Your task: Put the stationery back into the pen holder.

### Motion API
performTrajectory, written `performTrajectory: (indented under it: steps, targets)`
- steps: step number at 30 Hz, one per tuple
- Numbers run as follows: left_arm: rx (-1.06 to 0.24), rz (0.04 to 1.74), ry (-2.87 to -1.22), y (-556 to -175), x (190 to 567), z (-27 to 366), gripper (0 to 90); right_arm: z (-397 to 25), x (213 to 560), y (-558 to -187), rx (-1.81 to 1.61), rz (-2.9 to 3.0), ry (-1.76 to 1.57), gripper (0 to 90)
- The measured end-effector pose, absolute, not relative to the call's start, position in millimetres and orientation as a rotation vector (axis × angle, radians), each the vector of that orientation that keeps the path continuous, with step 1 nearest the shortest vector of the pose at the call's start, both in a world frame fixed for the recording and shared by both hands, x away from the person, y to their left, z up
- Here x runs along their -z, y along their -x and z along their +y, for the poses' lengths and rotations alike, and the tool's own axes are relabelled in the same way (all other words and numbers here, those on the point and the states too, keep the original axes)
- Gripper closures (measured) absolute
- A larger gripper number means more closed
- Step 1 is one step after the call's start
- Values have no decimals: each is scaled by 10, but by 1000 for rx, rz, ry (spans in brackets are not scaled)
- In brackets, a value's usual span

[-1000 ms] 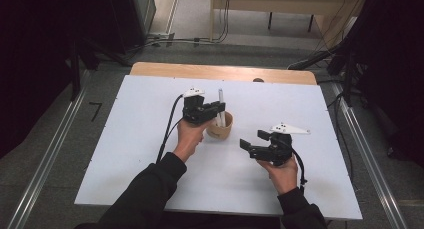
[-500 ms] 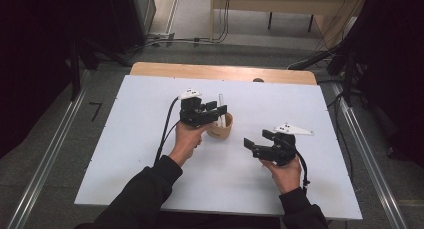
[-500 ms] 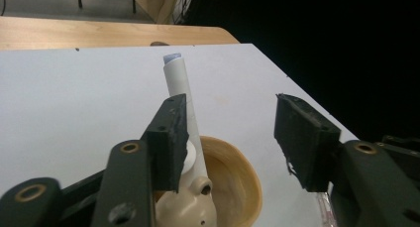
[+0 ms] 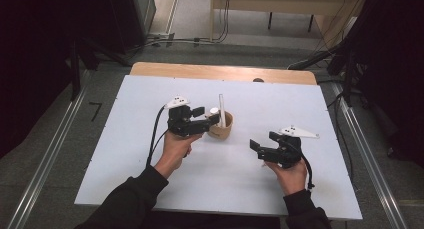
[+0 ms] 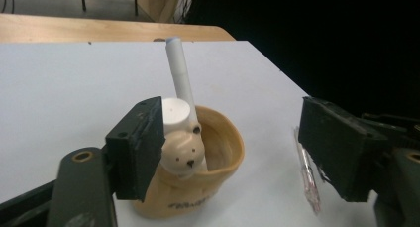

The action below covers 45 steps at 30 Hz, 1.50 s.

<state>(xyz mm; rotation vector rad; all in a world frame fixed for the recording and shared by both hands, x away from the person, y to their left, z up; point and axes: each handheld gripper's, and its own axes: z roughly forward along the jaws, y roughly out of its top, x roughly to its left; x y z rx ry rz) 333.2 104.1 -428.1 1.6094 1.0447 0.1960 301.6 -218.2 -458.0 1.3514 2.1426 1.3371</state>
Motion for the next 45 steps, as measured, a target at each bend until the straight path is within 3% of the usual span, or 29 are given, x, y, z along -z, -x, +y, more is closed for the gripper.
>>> performTrajectory:
  steps: [17, 45]
  targets:
    - [-172, 1085, -1603, -3052, 4499, 1299, 217, -2274, 4632, -2957, -1221, 2125, -1371, 101]
    - [-166, 1142, -1616, -3007, 4706, 1461, 191, -2394, 4728, -3014, -995, 1988, -1416, 97]
